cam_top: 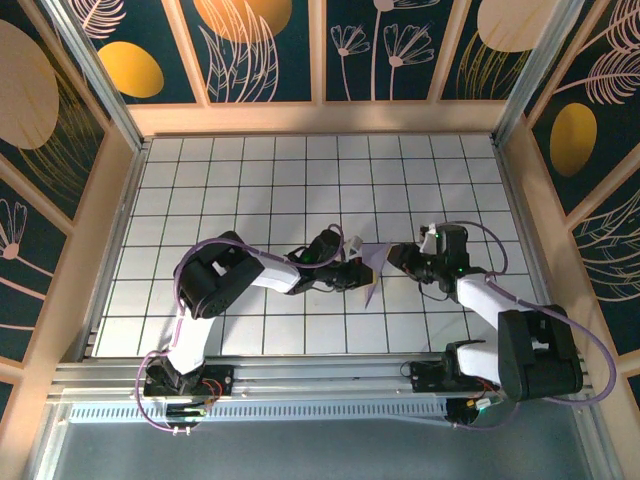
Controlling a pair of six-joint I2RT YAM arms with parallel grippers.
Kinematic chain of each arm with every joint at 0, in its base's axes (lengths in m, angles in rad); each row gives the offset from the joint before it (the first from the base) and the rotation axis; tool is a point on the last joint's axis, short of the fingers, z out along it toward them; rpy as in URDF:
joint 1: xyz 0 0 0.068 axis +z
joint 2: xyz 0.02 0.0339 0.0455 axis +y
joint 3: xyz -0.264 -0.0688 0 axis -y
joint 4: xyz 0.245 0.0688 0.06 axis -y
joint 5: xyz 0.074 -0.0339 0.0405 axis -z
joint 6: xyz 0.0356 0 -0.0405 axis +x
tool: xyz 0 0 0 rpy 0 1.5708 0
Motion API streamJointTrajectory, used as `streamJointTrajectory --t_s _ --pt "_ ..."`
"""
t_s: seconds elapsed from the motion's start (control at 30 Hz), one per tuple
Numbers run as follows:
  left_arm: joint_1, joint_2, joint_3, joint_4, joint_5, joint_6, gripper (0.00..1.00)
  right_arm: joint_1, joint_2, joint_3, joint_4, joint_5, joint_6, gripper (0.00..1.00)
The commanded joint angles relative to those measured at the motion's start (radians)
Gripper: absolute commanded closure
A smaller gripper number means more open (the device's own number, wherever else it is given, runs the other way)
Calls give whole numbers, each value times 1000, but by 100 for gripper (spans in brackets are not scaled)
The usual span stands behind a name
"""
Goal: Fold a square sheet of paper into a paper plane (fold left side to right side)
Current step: Fold the wing for the fifth time at the center of the table.
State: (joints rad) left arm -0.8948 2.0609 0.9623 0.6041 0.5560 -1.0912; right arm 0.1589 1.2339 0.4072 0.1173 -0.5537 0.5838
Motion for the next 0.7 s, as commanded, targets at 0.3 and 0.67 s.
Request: streamJointTrajectory --t_s 0.3,0.67 --pt "5 57 -53 185 33 -108 97 82 75 3 51 89 93 64" --pt "6 64 -69 244 37 -138 96 122 112 22 82 109 114 65"
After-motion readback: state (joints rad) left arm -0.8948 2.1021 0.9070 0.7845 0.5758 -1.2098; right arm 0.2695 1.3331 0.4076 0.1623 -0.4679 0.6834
